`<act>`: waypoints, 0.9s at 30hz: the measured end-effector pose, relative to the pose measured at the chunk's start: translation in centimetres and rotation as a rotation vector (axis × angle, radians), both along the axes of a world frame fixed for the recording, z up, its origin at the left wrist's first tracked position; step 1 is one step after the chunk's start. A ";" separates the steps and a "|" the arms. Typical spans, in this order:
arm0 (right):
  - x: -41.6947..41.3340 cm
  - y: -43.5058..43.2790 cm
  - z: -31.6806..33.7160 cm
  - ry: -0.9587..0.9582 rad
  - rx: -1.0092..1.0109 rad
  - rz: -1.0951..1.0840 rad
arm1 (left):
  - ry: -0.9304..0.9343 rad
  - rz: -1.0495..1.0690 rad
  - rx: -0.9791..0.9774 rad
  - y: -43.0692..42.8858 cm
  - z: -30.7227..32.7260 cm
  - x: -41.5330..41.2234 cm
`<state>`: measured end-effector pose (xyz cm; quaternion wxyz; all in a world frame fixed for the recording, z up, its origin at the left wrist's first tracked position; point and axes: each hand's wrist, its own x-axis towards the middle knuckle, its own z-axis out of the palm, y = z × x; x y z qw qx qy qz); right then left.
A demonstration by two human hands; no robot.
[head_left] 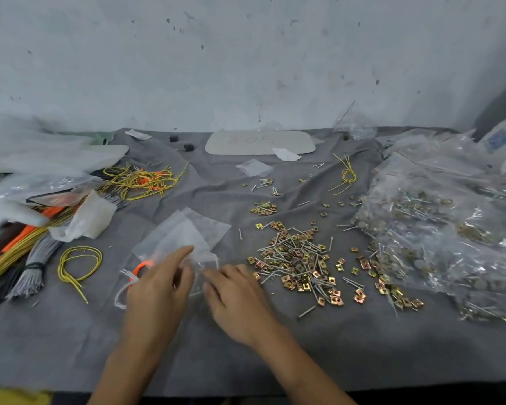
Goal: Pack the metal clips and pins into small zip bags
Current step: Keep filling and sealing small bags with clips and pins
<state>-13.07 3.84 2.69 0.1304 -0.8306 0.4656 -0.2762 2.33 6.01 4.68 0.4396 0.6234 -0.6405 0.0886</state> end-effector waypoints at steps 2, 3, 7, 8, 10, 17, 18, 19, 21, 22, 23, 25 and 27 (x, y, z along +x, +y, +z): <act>-0.1 -0.2 -0.4 -0.014 0.006 -0.008 | 0.039 -0.087 0.110 -0.1 -0.1 -0.4; -0.1 -0.3 -0.6 -0.027 0.010 -0.013 | 0.053 -0.114 0.135 -0.1 -0.1 -0.6; -0.3 -0.2 -0.6 -0.117 0.068 -0.007 | 0.054 -0.061 0.155 -0.8 -0.5 -1.2; -0.5 0.0 -0.5 -0.150 0.087 -0.004 | 0.057 -0.035 0.167 -0.9 -0.6 -1.5; -1.5 0.4 -0.4 -0.225 0.097 -0.018 | 0.064 -0.006 0.161 -1.3 -0.9 -2.0; -9.3 -1.3 0.8 -0.097 -0.014 -0.250 | 0.010 0.018 0.148 -1.8 -1.0 -3.8; -10.1 -1.7 1.0 -0.061 -0.021 -0.276 | 0.001 0.013 0.160 -1.9 -1.0 -3.9; -10.7 -1.9 1.3 -0.014 -0.014 -0.286 | -0.009 0.008 0.174 -2.0 -1.0 -4.0; -11.3 -2.3 1.5 0.102 0.019 -0.268 | -0.016 0.005 0.201 -2.2 -1.3 -4.2; -11.4 -2.5 1.5 0.153 0.033 -0.250 | -0.011 0.002 0.211 -2.2 -1.5 -4.3; -11.3 -2.5 1.6 0.191 0.042 -0.234 | 0.001 -0.004 0.216 -2.2 -1.7 -4.4; -11.0 -2.7 1.6 0.234 0.056 -0.218 | 0.049 -0.016 0.224 -2.3 -2.0 -4.4; -10.7 -2.9 1.7 0.246 0.056 -0.207 | 0.113 -0.020 0.244 -2.5 -2.2 -4.1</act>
